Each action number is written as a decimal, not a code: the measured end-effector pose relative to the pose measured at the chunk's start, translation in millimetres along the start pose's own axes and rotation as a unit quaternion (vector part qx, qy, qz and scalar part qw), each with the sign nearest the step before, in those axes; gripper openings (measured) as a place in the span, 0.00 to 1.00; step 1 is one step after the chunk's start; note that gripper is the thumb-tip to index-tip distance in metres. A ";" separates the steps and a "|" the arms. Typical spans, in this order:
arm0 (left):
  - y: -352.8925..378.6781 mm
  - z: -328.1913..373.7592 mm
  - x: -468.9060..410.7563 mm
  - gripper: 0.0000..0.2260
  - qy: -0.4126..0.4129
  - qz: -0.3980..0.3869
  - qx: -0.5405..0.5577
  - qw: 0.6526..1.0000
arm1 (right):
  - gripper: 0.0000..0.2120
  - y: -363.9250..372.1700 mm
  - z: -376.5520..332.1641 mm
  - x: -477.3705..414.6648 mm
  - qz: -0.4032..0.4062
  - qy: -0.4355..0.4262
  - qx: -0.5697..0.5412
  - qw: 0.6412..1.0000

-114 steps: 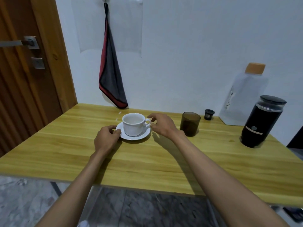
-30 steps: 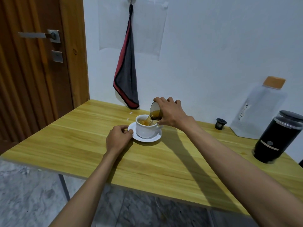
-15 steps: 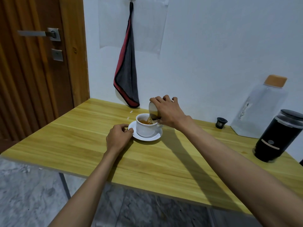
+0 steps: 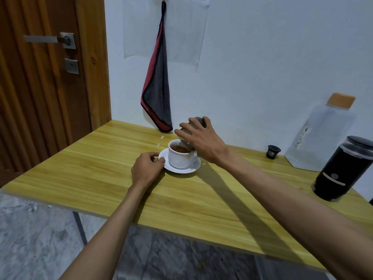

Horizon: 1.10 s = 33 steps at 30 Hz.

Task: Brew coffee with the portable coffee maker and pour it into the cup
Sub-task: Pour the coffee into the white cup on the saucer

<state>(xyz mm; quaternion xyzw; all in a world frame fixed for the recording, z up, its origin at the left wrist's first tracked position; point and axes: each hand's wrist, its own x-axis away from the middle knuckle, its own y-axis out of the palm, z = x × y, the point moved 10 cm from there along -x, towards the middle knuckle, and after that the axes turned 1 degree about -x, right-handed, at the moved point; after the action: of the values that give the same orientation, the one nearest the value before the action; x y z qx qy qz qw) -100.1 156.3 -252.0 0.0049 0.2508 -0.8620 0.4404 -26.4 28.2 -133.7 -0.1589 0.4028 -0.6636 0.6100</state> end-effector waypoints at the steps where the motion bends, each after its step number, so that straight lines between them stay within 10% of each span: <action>1: 0.0 -0.3 0.2 0.12 0.001 0.000 0.000 1.000 | 0.36 -0.6 -2.0 0.0 0.001 -0.009 0.008 1.000; 18: 1.1 -1.5 -0.6 0.12 0.001 0.000 0.003 1.000 | 0.38 -15.1 -4.2 -2.3 0.049 -0.039 0.063 0.996; 23: 1.9 -2.4 -0.5 0.12 0.003 -0.007 0.000 1.000 | 0.36 -9.6 28.8 9.2 0.062 0.100 -0.061 0.991; 33: 1.5 -1.0 -1.1 0.13 0.008 -0.001 -0.008 1.000 | 0.39 46.7 112.5 98.0 0.090 0.439 -0.420 0.789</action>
<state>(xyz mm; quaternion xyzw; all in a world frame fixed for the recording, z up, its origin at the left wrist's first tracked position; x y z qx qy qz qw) -98.4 156.8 -253.2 0.0079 0.2615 -0.8603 0.4376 64.3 -98.8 -124.9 -0.0536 0.8785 -0.3695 0.2979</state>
